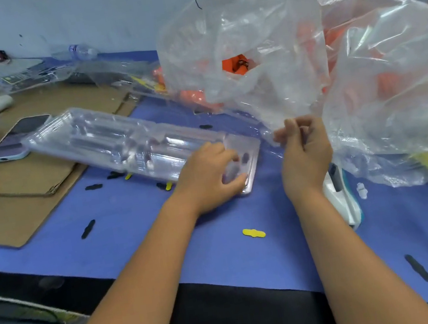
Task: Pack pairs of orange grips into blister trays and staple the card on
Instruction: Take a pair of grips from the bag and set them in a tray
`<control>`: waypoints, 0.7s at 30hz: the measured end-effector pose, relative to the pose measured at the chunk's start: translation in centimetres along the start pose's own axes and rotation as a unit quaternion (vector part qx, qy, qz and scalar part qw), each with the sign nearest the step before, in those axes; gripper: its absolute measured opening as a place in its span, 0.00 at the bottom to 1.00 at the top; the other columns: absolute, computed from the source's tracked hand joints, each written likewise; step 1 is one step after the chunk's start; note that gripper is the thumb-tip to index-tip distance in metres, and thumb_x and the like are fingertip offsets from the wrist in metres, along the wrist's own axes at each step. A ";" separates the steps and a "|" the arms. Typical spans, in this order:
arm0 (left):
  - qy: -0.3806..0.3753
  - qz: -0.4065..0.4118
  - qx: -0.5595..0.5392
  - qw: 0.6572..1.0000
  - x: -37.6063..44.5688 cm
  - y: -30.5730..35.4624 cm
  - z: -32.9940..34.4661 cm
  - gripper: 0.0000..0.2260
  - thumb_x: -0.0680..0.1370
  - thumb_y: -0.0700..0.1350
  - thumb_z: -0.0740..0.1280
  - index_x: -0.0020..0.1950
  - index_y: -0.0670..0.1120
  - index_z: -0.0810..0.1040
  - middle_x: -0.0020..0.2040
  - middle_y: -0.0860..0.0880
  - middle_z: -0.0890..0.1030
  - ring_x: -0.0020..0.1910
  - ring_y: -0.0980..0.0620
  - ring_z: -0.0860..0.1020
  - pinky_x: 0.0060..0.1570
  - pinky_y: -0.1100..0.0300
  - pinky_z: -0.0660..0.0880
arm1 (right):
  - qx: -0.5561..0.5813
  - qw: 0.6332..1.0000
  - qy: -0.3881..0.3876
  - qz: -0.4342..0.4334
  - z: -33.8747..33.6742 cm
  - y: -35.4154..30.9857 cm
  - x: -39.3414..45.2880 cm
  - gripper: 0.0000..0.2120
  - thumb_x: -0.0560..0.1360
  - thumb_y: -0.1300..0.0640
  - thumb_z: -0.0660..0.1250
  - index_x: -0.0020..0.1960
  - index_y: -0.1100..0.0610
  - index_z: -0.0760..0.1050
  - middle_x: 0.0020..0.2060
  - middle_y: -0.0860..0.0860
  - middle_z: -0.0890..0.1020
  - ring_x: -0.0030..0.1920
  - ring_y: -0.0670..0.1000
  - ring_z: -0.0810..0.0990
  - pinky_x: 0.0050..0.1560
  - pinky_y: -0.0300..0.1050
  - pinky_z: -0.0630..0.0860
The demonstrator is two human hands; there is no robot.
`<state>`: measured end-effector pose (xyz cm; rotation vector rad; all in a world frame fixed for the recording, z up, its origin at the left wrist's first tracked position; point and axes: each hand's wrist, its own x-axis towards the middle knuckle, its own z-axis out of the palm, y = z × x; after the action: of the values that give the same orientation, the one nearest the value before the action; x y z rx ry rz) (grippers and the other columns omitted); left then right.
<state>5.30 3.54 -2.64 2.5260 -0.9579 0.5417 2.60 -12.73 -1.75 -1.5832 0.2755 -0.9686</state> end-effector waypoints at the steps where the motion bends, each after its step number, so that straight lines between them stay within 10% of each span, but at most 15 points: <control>1: -0.044 -0.019 -0.004 0.999 0.0 -0.5 0.1 0.20 0.72 0.59 0.71 0.59 0.50 0.80 0.48 0.47 0.75 0.50 0.45 0.71 0.56 0.49 0.69 | 0.008 1.000 0.012 0.003 -0.4 -0.1 0.4 0.11 0.80 0.56 0.63 0.40 0.45 0.69 0.33 0.45 0.81 0.37 0.45 0.81 0.43 0.42 0.76; 7: -0.119 0.023 0.026 0.992 0.8 -2.0 0.4 0.25 0.72 0.67 0.65 0.68 0.66 0.71 0.69 0.58 0.72 0.70 0.52 0.65 0.70 0.55 0.46 | 0.020 0.994 0.087 0.064 -3.2 -0.6 2.6 0.10 0.80 0.59 0.63 0.41 0.49 0.69 0.31 0.51 0.79 0.30 0.51 0.80 0.37 0.46 0.77; 18: -0.317 -0.145 0.273 0.897 3.7 3.8 1.1 0.28 0.80 0.41 0.58 0.79 0.43 0.52 0.79 0.38 0.47 0.78 0.38 0.46 0.72 0.44 0.58 | -0.057 0.982 0.013 0.177 -6.5 0.1 4.6 0.05 0.77 0.59 0.65 0.49 0.60 0.74 0.28 0.53 0.78 0.21 0.47 0.78 0.23 0.39 0.73; 21: -0.412 -0.142 0.211 0.875 2.6 8.4 -0.4 0.27 0.81 0.42 0.58 0.78 0.40 0.54 0.78 0.40 0.55 0.77 0.44 0.55 0.63 0.49 0.68 | -0.107 0.977 -0.026 0.184 -6.4 0.4 5.0 0.08 0.76 0.58 0.66 0.52 0.62 0.74 0.29 0.52 0.80 0.22 0.48 0.79 0.29 0.45 0.78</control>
<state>1.20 -3.49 0.77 3.2915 -0.7214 -0.5391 1.40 -20.64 -0.28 -1.6728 0.6305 -0.6246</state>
